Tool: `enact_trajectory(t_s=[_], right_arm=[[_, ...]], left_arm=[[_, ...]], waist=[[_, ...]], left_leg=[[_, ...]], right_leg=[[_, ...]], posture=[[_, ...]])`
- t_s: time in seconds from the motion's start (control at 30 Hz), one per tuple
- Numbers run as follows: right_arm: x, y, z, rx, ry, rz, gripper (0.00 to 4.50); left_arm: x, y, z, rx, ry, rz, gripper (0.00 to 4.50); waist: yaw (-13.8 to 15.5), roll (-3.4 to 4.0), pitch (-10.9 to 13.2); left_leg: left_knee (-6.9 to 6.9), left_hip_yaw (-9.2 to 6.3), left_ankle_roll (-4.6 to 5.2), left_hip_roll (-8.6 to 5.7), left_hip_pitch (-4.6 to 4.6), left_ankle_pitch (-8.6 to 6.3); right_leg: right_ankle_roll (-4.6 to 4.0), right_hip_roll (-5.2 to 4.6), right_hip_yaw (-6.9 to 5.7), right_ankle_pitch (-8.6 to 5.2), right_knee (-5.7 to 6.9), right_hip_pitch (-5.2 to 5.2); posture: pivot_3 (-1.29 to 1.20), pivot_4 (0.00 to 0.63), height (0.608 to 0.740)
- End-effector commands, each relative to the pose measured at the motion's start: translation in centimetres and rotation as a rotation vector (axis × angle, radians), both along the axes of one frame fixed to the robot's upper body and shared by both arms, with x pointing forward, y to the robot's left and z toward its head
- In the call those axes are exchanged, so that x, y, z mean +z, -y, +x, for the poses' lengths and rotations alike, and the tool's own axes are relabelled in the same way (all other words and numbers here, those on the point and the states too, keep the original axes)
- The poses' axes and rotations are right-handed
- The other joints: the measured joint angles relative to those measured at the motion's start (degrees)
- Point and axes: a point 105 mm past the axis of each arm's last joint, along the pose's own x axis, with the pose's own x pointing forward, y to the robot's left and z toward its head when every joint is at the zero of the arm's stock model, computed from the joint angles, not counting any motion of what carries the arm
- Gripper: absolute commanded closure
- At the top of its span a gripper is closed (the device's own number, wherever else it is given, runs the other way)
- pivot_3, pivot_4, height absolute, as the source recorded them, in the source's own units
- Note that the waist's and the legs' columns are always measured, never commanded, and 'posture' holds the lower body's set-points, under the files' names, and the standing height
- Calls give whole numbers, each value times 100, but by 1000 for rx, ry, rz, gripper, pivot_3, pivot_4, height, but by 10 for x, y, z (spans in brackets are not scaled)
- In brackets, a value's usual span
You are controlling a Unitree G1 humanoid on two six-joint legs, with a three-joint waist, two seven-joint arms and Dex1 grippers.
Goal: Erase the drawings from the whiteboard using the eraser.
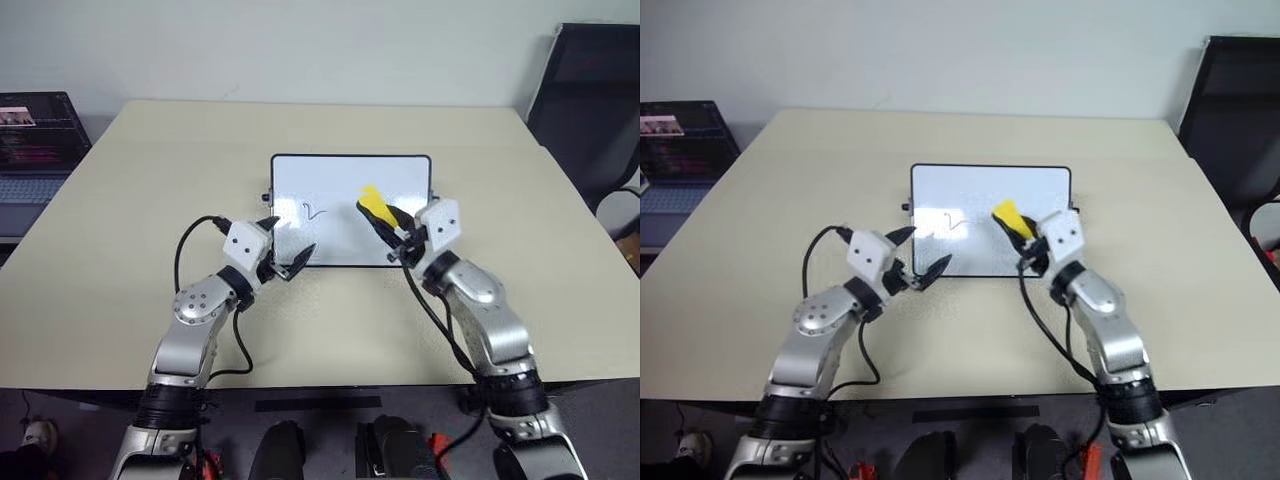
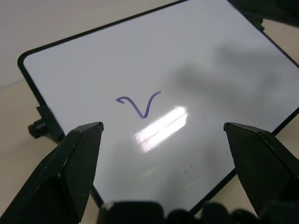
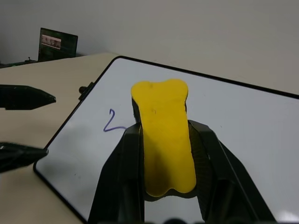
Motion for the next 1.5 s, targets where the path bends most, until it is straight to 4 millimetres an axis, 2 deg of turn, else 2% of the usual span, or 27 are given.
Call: enact_trajectory(t_s=[0.03,0.13,0.23,0.6,0.73,0.83,1.07,1.2,1.33,1.5], right_arm=[[-5,7,-11,19,22,-40,3509],[-22,11,-13,4,-4,-78,3509],[-29,9,-12,-6,-15,-74,3509],[-17,2,-1,3,39,-82,3509],[1,-27,19,4,105,-94,3509],[13,-57,33,39,131,-73,3509],[18,-102,61,29,120,-119,3509],[13,-107,69,12,111,-169,3509],[0,-103,79,-31,89,-266,3509],[-20,-104,76,-26,60,-327,3509]], left_arm=[[12,-6,-3,13,40,-12,0],[9,-8,-5,21,32,-12,0],[8,-7,-6,18,31,-11,0],[9,-9,-5,30,36,-9,0],[9,-11,-2,46,41,-4,0],[11,-13,1,63,55,11,0],[15,-20,3,96,75,30,0],[14,-21,2,100,76,30,0],[14,-22,0,106,77,29,0],[15,-21,0,105,79,26,0]], waist=[[-1,0,0],[-20,0,0],[-23,0,0],[-18,0,0],[-52,0,0],[-49,0,0],[-10,0,0],[-1,0,0],[-20,0,0],[-24,0,0]], left_leg=[[0,1,0,-1,0,0],[0,7,0,-1,6,0],[0,8,0,0,9,0],[1,11,0,-3,7,0],[1,15,0,-1,11,0],[1,11,0,1,12,0],[-1,8,-1,1,-1,0],[-1,12,0,1,-2,0],[-1,11,-1,1,-1,0],[1,3,0,2,6,1]], right_leg=[[0,0,0,0,0,0],[-1,2,0,0,1,0],[-2,3,0,0,4,-1],[-1,5,0,0,1,-1],[-1,7,0,1,6,-2],[-2,9,-1,2,11,-4],[-8,-2,-1,3,3,-5],[-22,-11,-6,13,3,-6],[-22,-9,-5,13,6,-7],[-14,-7,-3,8,12,-3]], posture=[[0,150,740],[0,150,740],[0,150,740],[0,150,740],[0,150,740],[0,150,740],[0,150,740],[0,150,740],[0,150,740],[0,150,740]])
